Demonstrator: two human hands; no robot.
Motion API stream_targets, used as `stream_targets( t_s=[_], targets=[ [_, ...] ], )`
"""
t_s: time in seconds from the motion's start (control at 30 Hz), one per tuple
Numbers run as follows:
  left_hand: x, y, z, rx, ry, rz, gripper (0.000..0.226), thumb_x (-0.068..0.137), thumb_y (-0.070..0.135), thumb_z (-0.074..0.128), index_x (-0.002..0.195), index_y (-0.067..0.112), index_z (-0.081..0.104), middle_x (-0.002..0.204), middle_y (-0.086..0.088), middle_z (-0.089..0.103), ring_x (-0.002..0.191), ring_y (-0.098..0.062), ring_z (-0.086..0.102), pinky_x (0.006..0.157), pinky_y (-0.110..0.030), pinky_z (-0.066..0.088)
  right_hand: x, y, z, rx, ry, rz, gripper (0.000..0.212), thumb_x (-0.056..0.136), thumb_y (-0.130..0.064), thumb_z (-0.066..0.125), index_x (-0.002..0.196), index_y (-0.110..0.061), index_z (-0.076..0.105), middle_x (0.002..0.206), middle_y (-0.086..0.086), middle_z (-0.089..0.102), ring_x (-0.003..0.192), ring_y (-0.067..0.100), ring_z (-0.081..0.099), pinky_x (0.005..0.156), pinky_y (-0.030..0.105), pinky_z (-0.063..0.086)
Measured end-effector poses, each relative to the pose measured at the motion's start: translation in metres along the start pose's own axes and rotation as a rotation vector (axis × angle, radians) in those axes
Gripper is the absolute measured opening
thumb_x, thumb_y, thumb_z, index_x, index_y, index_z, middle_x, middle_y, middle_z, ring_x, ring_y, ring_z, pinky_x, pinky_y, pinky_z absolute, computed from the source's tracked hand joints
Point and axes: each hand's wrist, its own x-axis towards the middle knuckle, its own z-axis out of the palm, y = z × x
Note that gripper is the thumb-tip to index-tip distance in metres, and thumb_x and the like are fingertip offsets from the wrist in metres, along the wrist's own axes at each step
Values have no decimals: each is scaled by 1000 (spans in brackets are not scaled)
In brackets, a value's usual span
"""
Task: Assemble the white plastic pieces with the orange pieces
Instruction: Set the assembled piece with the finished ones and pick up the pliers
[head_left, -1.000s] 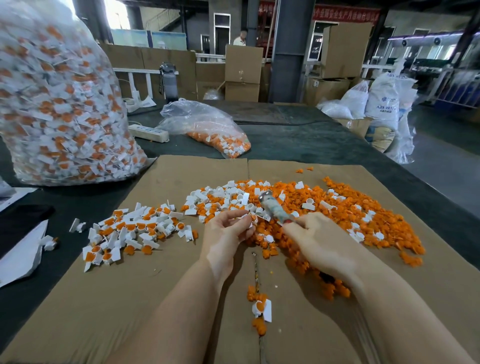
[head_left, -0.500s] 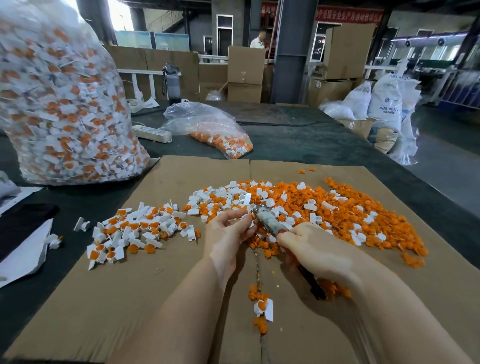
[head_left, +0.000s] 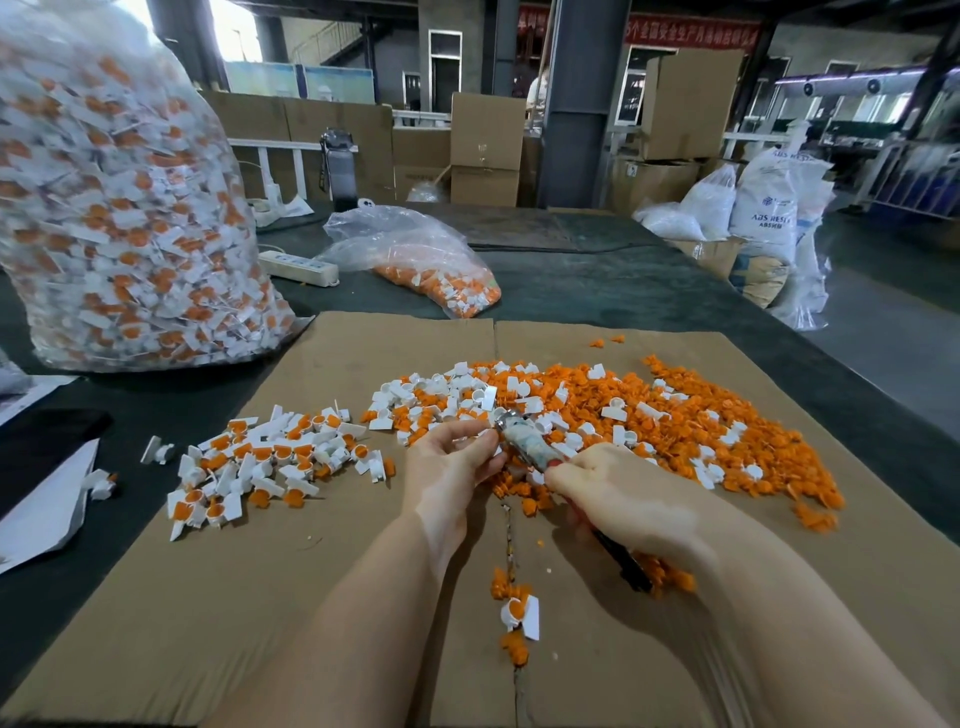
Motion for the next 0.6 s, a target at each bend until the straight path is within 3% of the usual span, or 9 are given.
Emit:
stream_targets(
  t_s=[0.27, 0.6],
  targets=[
    [1, 1, -2, -34, 1, -27, 12, 86, -4, 58, 89, 7, 62, 86, -11, 65, 62, -10, 66, 56, -16, 53, 2, -1, 5, -96, 67, -64, 37, 97, -42, 40, 73, -14, 46, 72, 6, 46, 62, 17, 43, 58, 30, 33],
    [0, 2, -5, -93, -45, -47, 11, 87, -4, 58, 93, 4, 62, 86, -13, 67, 69, -15, 66, 57, -18, 55, 2, 4, 3, -6, 43, -9, 41, 95, -49, 38, 79, -15, 52, 75, 3, 53, 67, 16, 51, 66, 32, 39]
  ],
)
